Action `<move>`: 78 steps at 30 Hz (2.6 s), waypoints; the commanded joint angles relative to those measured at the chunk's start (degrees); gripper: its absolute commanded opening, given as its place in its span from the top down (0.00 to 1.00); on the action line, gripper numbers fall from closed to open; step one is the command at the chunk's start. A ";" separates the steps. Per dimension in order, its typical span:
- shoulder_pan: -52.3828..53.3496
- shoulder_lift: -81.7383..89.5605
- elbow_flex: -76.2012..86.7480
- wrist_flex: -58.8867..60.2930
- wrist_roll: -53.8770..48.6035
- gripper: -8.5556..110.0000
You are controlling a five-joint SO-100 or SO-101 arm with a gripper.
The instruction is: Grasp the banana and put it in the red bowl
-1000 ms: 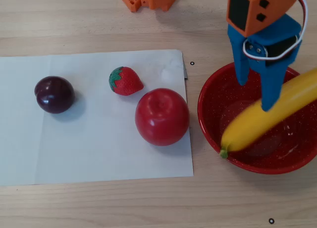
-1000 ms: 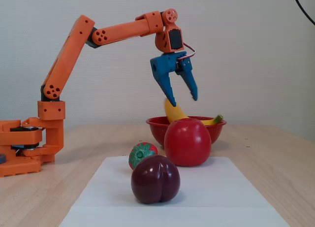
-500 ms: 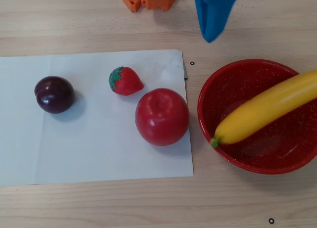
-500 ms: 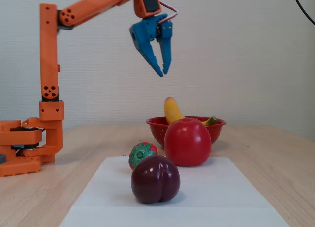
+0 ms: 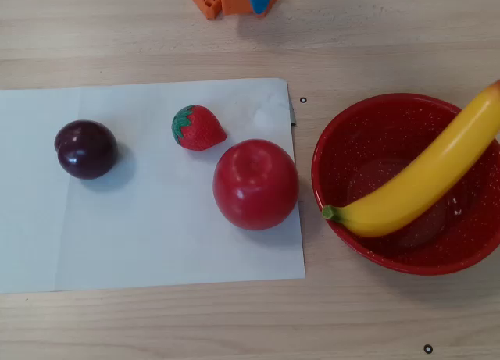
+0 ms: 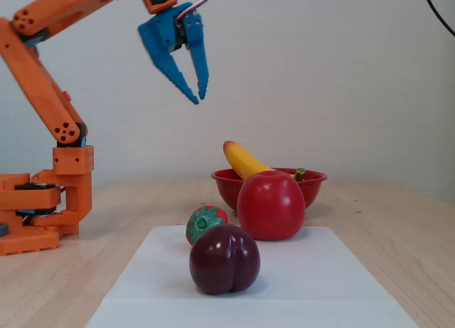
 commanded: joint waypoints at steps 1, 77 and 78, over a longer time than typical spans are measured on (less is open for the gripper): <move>-1.76 7.65 4.04 -4.31 1.85 0.92; -6.59 63.28 92.46 -41.75 -10.37 0.92; -6.59 63.28 92.46 -41.84 -9.40 0.92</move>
